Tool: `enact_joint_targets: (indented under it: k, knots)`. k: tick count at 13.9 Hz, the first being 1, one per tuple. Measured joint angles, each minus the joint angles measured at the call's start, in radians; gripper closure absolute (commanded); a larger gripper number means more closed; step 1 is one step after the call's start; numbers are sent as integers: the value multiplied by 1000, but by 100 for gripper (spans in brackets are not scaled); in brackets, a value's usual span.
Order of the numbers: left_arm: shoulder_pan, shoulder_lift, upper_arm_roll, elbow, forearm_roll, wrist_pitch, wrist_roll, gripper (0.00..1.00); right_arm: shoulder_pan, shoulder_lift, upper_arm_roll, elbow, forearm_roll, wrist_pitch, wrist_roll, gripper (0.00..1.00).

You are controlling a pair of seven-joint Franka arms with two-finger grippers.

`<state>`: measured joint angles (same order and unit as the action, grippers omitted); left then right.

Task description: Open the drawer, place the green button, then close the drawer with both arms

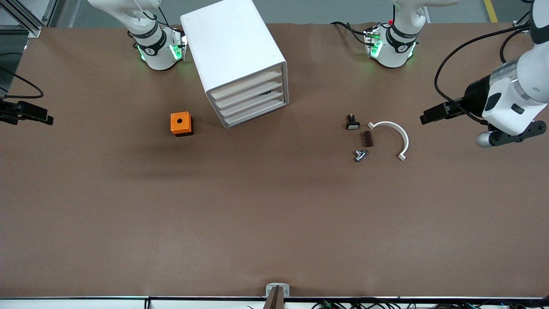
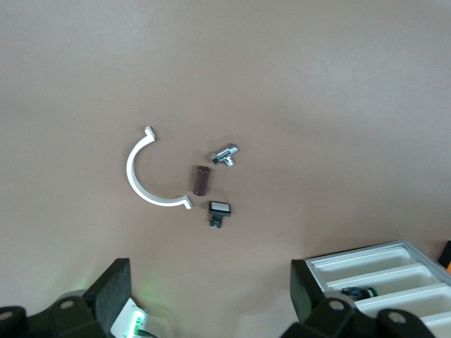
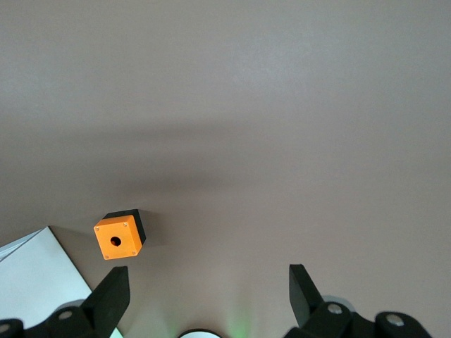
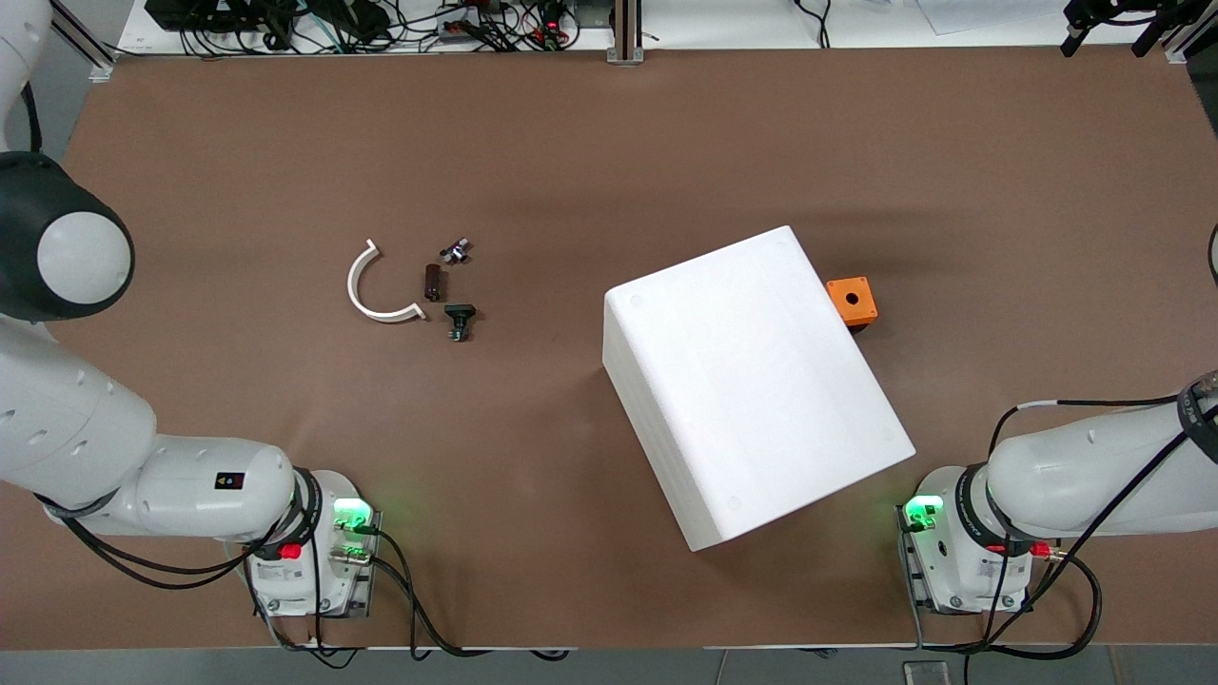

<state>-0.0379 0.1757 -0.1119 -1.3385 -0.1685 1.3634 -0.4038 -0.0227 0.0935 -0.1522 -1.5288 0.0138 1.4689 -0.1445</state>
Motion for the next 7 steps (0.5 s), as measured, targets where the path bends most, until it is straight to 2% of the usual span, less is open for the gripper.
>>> enact_joint_targets:
  k: [7]
  knots:
    - [1,-97,122,-113,75,-8,240,0,-14,-13,11,8,0,0,-3,0]
